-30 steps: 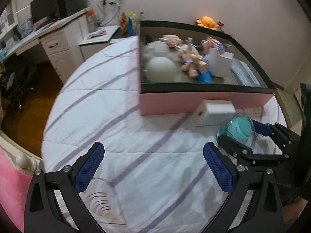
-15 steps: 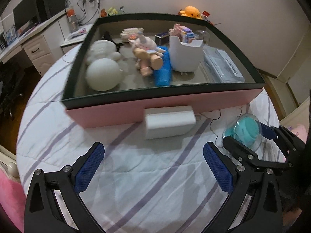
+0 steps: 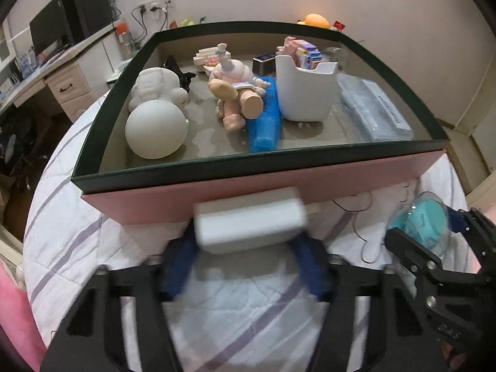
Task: Organize rigid objects
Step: 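Grasp the teal brush case with the right tool while the left tool grasps the white charger, then carry the brush case and charger into the pink box and open both tools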
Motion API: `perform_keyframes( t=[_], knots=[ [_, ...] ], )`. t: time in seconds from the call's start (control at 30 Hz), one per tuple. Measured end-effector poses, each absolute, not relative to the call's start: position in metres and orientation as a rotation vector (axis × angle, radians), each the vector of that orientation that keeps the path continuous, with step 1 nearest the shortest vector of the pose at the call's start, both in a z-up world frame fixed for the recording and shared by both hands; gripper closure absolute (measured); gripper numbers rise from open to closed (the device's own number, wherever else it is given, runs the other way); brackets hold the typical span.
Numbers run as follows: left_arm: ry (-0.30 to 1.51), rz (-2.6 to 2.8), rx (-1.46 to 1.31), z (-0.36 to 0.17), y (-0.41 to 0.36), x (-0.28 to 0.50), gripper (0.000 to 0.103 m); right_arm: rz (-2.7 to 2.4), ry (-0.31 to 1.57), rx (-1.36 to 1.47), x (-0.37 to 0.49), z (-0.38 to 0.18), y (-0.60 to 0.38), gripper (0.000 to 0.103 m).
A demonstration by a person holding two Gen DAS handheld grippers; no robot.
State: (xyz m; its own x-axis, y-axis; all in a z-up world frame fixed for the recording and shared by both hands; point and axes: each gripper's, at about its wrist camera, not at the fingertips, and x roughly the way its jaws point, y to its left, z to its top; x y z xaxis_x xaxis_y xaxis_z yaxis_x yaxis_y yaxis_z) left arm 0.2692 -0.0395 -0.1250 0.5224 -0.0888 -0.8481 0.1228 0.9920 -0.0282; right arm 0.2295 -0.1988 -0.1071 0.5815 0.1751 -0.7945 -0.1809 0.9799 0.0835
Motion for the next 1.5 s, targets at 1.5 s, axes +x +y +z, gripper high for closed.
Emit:
perform_keyframes(
  t=[1.5],
  knots=[
    [0.580,-0.116,-0.007,0.033,0.019,0.085,0.050,0.178,0.524,0.016,0.049,0.054,-0.170,0.030]
  ],
)
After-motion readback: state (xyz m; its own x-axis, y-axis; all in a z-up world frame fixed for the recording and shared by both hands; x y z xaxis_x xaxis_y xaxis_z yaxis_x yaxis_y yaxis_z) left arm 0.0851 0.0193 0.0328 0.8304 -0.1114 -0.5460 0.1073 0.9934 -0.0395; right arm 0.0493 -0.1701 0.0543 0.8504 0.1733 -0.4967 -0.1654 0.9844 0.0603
